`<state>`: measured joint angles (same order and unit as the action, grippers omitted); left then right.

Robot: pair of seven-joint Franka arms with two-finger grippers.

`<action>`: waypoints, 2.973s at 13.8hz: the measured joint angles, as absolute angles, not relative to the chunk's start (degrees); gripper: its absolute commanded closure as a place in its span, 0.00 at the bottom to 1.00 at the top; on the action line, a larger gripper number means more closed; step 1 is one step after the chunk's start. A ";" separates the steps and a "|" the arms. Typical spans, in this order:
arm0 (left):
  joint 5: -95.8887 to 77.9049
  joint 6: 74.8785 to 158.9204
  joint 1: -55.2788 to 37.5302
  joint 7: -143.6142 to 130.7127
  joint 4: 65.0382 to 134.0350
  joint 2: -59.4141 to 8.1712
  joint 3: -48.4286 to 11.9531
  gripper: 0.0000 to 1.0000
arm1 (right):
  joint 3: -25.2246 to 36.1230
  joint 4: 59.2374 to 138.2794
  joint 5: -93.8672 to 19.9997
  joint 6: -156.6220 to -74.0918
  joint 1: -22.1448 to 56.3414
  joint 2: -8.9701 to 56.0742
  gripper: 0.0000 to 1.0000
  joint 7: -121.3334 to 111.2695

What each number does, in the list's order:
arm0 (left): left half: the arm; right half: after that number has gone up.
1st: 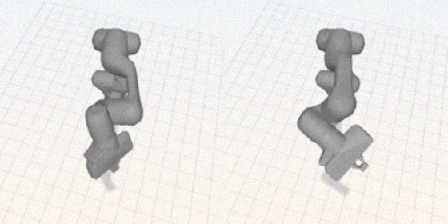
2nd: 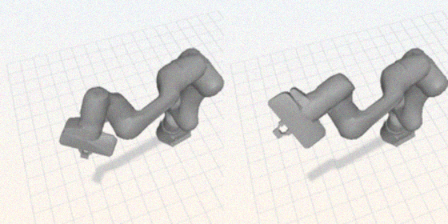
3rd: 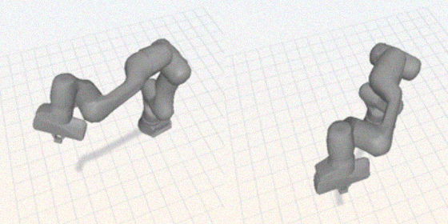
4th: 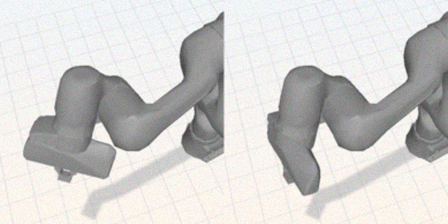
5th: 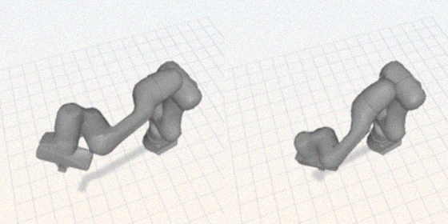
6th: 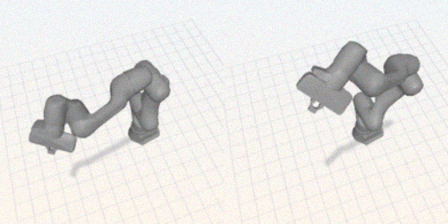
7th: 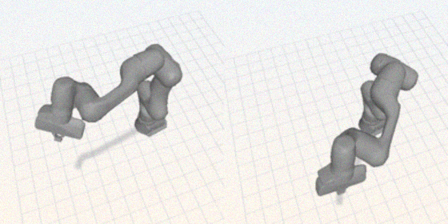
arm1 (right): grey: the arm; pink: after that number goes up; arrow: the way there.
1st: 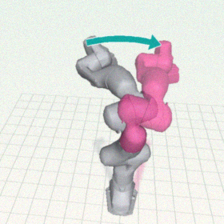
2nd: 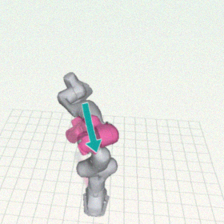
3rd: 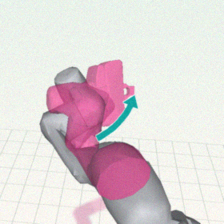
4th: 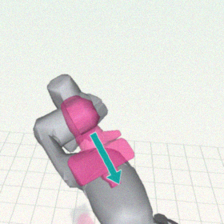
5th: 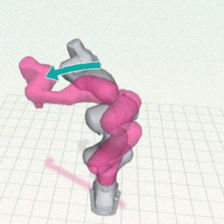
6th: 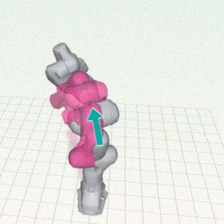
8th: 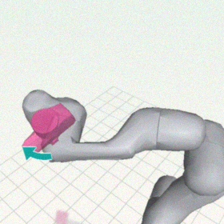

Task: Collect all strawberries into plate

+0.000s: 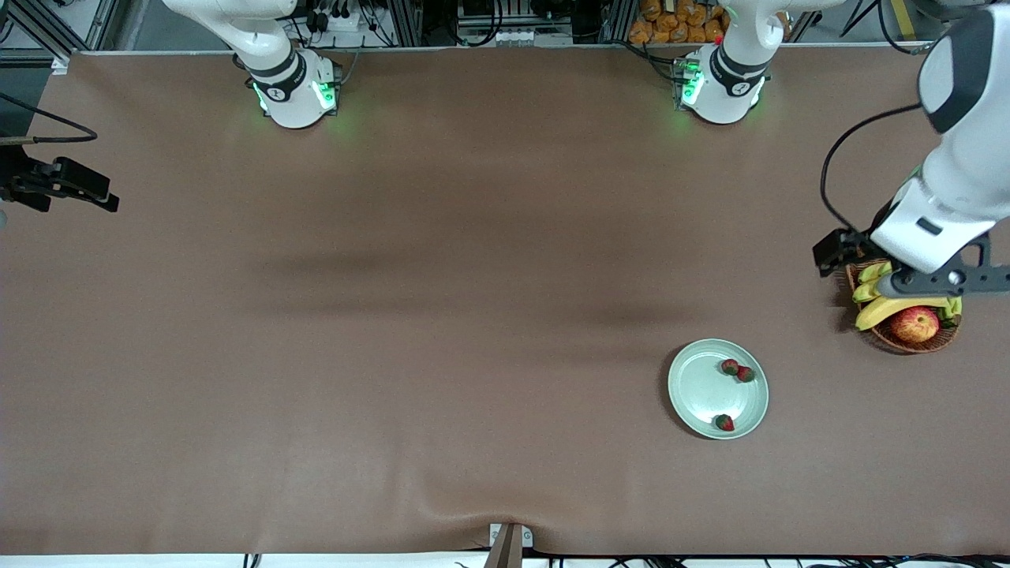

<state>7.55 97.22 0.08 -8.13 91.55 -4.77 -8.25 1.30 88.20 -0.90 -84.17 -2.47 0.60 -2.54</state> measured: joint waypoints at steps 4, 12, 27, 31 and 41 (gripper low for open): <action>4.92 91.53 -0.91 -8.10 91.58 0.55 -8.29 0.00 | 1.36 88.17 -0.92 -84.66 -2.49 0.60 0.00 -2.53; 4.87 90.24 -1.10 -6.96 90.66 2.60 -5.74 0.00 | 1.33 88.13 -0.90 -84.91 -2.46 0.60 0.00 -2.53; 4.82 90.23 -1.62 -3.98 90.21 2.18 -3.82 0.00 | 1.33 88.03 -0.90 -84.93 -2.46 0.60 0.00 -2.53; 4.82 90.23 -1.62 -3.98 90.21 2.11 -3.81 0.00 | 1.33 88.03 -0.90 -84.93 -2.46 0.60 0.00 -2.53; 4.81 90.23 -1.71 -3.98 90.20 2.09 -3.82 0.00 | 1.33 88.03 -0.90 -84.94 -2.46 0.60 0.00 -2.53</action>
